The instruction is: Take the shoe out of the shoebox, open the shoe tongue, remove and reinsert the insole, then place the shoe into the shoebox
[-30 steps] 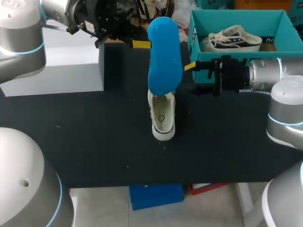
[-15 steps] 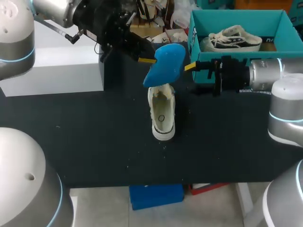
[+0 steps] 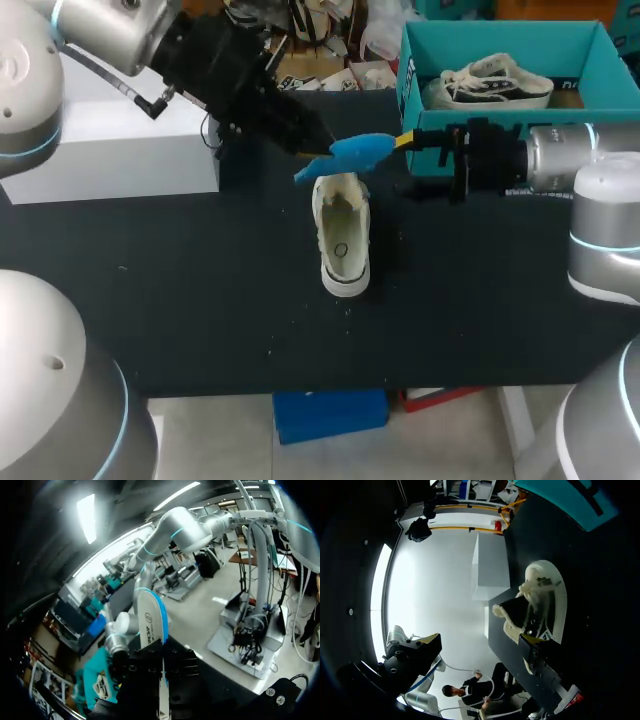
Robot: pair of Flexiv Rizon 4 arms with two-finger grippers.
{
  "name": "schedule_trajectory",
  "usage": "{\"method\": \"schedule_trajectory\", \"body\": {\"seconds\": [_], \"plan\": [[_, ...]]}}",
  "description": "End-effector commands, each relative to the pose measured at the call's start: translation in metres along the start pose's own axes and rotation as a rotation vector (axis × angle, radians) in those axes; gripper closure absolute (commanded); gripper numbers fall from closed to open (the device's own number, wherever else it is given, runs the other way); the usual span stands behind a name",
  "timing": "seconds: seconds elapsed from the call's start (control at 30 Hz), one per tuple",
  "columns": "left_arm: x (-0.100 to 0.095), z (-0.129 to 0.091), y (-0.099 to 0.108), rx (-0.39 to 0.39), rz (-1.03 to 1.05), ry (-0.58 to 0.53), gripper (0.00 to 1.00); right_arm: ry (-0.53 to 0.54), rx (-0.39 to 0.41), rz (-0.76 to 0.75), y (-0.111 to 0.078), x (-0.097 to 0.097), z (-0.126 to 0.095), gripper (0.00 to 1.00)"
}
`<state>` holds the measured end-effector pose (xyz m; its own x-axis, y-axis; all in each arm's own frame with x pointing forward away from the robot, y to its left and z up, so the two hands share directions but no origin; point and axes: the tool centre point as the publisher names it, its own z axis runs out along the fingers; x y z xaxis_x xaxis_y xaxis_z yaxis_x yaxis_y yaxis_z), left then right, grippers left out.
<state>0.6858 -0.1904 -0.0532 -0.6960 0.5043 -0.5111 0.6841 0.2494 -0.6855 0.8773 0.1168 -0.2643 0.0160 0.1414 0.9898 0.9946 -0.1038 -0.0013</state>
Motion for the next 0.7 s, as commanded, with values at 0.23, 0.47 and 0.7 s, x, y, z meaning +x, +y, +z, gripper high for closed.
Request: {"method": "schedule_trajectory", "body": {"seconds": [0.23, 0.47, 0.7], "plan": [[0.044, 0.028, 0.019, 0.047, 0.274, -0.074, 1.00, 0.000, -0.003, 0.000, 0.000, 0.000, 0.002, 0.00], [0.053, 0.037, 0.022, -0.018, 0.329, -0.005, 1.00, 0.000, -0.003, 0.000, 0.000, 0.000, 0.002, 0.00], [0.053, 0.037, 0.022, -0.018, 0.329, -0.005, 1.00, 0.000, -0.003, 0.000, 0.000, 0.000, 0.002, 0.00]]}}
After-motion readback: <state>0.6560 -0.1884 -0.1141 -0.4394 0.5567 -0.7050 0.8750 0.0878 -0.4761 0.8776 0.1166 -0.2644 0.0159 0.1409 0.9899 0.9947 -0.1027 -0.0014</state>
